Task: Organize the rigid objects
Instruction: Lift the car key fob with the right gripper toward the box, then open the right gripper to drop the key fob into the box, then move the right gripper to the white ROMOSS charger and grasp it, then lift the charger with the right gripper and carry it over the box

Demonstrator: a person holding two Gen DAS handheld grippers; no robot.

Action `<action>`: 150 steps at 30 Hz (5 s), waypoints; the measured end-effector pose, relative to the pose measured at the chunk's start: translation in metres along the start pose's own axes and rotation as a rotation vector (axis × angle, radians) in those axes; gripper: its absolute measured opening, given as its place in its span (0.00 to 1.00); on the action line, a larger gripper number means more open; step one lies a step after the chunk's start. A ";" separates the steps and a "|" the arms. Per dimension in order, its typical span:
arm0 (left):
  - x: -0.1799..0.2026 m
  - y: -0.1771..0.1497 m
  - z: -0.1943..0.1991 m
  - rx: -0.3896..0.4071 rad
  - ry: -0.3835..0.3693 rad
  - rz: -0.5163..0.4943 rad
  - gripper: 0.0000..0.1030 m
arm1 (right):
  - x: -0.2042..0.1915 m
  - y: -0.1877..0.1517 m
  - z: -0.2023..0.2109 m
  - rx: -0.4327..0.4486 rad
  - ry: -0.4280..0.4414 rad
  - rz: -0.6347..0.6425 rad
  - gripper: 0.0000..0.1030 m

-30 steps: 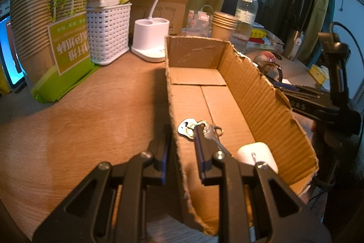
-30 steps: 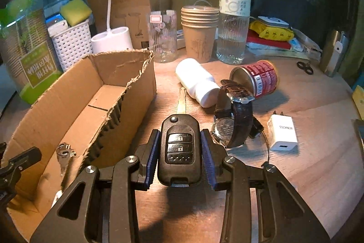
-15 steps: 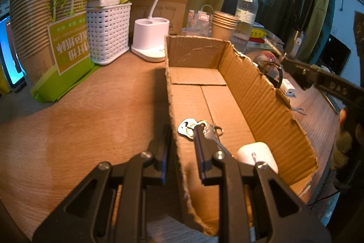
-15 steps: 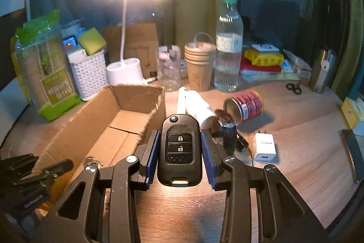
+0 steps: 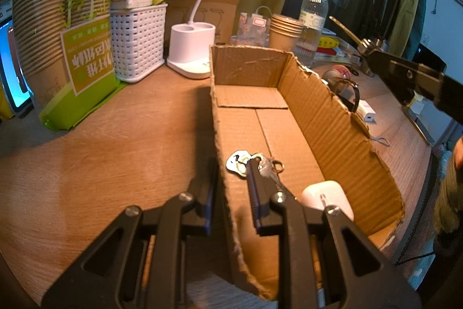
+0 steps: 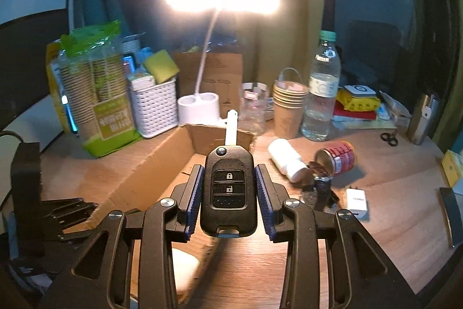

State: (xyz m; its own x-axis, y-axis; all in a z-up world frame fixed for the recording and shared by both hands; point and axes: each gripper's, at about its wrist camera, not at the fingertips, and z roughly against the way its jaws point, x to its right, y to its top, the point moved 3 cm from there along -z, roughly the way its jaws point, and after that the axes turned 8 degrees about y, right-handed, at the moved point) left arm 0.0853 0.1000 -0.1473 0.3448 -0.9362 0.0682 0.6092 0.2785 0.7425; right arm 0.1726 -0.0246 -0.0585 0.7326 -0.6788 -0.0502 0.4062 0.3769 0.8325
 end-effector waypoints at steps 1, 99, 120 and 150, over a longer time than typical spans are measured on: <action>0.000 0.000 0.000 0.000 0.000 0.000 0.20 | -0.004 -0.001 -0.002 -0.006 0.015 0.003 0.37; 0.000 0.000 -0.002 0.000 -0.002 -0.002 0.20 | 0.183 -0.066 -0.037 -0.199 -0.302 -0.244 0.46; 0.000 0.000 -0.002 -0.002 -0.004 -0.001 0.20 | 0.210 -0.060 -0.072 -0.299 -0.301 -0.281 0.46; 0.001 -0.001 -0.001 -0.002 -0.004 -0.003 0.20 | 0.130 -0.007 -0.005 -0.052 -0.279 -0.107 0.36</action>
State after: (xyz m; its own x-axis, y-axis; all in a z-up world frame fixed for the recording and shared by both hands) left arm 0.0857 0.0984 -0.1488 0.3404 -0.9378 0.0684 0.6118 0.2761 0.7412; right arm 0.2673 -0.1125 -0.0734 0.5084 -0.8608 0.0238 0.5058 0.3209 0.8007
